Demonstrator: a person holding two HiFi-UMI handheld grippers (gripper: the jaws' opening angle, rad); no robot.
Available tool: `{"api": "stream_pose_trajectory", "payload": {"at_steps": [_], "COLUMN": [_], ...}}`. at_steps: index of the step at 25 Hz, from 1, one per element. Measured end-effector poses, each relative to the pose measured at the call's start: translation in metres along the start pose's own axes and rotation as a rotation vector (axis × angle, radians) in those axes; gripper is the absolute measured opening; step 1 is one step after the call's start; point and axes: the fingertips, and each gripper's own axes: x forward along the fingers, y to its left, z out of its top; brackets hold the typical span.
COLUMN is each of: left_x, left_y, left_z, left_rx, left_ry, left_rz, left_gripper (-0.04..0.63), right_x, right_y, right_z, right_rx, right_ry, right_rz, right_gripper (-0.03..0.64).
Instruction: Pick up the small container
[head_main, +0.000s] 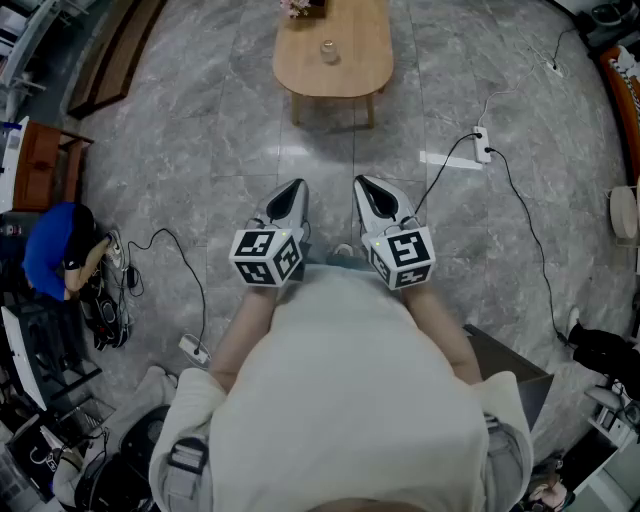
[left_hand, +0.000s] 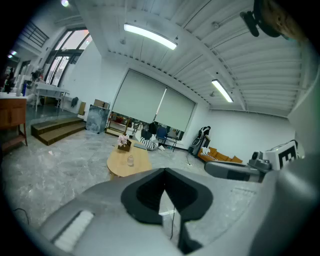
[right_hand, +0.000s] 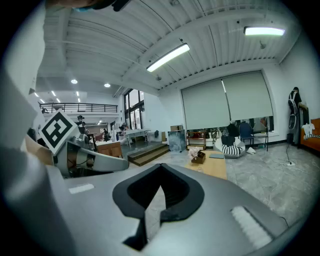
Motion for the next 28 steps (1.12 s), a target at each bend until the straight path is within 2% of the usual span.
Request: {"api": "stream_pose_trajectory", "payload": {"at_steps": [11, 16, 21, 28], "left_x": [0.015, 0.032, 0.066, 0.125], "left_y": [0.007, 0.023, 0.043, 0.079], "left_z": [0.009, 0.012, 0.02, 0.046], "left_rx": [0.016, -0.003, -0.02, 0.001], "left_ry": [0.015, 0.02, 0.027, 0.057], "left_rz": [0.008, 0.015, 0.028, 0.026], "left_gripper": [0.003, 0.002, 0.002, 0.002], "right_x": [0.011, 0.029, 0.055, 0.119], "right_y": [-0.011, -0.015, -0.046, -0.089], "right_z": [0.008, 0.014, 0.012, 0.016], "right_rx": [-0.011, 0.014, 0.037, 0.08], "right_ry": [-0.003, -0.03, -0.006, 0.034], "right_rz": [-0.009, 0.046, 0.018, -0.02], "right_gripper": [-0.003, -0.003, -0.002, -0.002]}}
